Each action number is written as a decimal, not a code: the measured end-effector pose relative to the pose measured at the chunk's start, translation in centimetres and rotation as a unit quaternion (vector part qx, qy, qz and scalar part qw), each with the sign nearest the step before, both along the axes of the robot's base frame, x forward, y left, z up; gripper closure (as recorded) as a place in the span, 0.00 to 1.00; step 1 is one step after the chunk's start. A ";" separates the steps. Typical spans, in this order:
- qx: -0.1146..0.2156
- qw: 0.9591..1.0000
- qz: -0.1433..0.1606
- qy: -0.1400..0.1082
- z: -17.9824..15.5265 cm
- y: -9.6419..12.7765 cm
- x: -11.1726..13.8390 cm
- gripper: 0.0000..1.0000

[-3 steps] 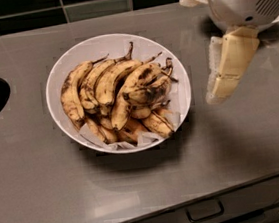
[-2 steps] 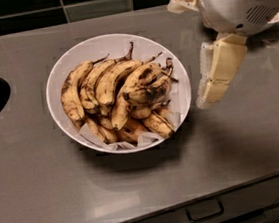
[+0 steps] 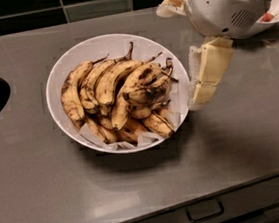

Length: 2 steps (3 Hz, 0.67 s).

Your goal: Pick banana from white bowl

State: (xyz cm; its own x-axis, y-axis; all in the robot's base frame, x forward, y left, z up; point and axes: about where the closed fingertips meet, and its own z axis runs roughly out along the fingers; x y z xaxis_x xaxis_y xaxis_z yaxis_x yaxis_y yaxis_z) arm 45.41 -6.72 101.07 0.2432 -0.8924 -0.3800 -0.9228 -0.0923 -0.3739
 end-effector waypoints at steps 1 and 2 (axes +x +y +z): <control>0.006 1.000 0.026 0.016 -1.0 1.5 0.4 0.00; 0.012 0.998 0.049 0.035 -2.0 2.5 0.5 0.00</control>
Offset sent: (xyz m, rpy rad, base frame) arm 0.0091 0.0344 -0.0349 0.0374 0.1290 0.1528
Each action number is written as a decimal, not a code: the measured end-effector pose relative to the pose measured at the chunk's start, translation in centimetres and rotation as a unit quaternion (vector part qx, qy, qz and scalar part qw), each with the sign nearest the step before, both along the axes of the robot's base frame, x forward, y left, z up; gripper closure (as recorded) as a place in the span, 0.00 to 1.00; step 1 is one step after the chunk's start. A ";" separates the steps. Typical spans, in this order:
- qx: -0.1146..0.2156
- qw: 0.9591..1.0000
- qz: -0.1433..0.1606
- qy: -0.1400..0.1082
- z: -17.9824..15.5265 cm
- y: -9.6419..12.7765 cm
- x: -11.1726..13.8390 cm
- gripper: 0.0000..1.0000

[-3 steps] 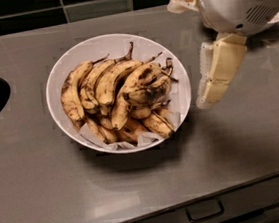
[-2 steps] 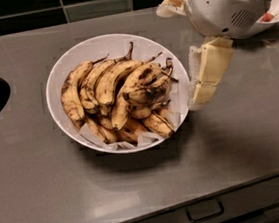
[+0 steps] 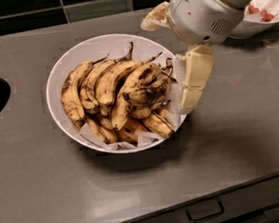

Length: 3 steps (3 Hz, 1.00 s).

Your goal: Pick banana from white bowl

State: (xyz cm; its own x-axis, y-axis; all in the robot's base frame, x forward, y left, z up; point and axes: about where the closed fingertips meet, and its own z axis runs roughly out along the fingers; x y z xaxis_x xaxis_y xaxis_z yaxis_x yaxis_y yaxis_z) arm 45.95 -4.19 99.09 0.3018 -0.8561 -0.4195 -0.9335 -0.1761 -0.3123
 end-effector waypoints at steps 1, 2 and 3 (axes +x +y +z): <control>0.010 1.000 0.019 0.013 -0.9 1.1 0.3 0.00; 0.013 0.999 0.034 0.020 -1.4 2.0 0.6 0.00; 0.013 0.999 0.040 0.023 -1.5 2.5 0.6 0.18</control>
Offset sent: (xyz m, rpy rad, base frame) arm 0.0121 0.0297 -0.0242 0.0326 0.0696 0.1034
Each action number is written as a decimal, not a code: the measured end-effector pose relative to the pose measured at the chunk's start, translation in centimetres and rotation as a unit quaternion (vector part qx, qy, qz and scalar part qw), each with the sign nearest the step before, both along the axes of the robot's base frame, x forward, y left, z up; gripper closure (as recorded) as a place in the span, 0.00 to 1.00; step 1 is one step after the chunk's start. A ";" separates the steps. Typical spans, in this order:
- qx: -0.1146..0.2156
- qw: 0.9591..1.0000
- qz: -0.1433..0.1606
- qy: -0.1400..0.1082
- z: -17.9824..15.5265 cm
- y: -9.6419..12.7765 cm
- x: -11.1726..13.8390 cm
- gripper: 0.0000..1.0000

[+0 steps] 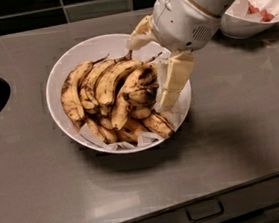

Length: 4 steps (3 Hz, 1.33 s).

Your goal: Pick banana from white bowl

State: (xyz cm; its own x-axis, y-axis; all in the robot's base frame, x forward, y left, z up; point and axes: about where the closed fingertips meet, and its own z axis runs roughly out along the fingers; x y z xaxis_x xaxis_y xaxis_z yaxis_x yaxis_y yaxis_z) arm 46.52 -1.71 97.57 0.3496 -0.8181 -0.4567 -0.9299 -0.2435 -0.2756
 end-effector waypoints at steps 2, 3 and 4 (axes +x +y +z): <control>0.036 0.999 0.014 0.006 -0.1 0.2 -2.1 0.65; 0.065 0.997 0.028 0.011 -0.1 0.0 -3.3 0.71; 0.088 0.995 0.046 0.018 -0.3 0.1 -4.0 0.58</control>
Offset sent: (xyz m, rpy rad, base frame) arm -0.0400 -0.0108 -0.0046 0.1729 0.0329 0.0259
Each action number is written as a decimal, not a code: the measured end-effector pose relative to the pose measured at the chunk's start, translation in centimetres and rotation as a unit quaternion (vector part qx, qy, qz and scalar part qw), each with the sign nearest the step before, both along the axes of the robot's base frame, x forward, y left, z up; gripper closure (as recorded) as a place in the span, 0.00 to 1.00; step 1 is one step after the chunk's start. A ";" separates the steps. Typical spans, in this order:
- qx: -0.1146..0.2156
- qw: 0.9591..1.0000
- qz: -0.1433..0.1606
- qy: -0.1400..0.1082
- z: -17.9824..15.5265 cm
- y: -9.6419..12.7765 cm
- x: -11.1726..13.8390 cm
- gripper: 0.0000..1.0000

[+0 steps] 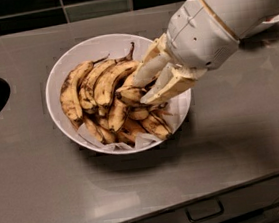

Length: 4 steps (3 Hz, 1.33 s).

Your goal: Pick banana from white bowl

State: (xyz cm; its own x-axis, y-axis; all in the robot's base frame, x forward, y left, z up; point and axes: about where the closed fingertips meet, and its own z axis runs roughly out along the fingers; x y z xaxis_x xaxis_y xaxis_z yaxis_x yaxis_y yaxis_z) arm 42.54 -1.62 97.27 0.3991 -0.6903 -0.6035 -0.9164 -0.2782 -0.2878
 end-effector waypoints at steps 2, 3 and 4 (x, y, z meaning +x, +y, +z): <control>0.018 0.999 0.029 0.008 -0.4 0.6 0.3 0.34; 0.019 0.999 0.030 0.008 -0.4 0.7 0.4 0.35; 0.019 0.999 0.032 0.008 -0.4 0.8 0.5 0.48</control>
Offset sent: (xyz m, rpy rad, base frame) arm 0.0066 0.0040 -0.0067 0.0507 0.0276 0.0712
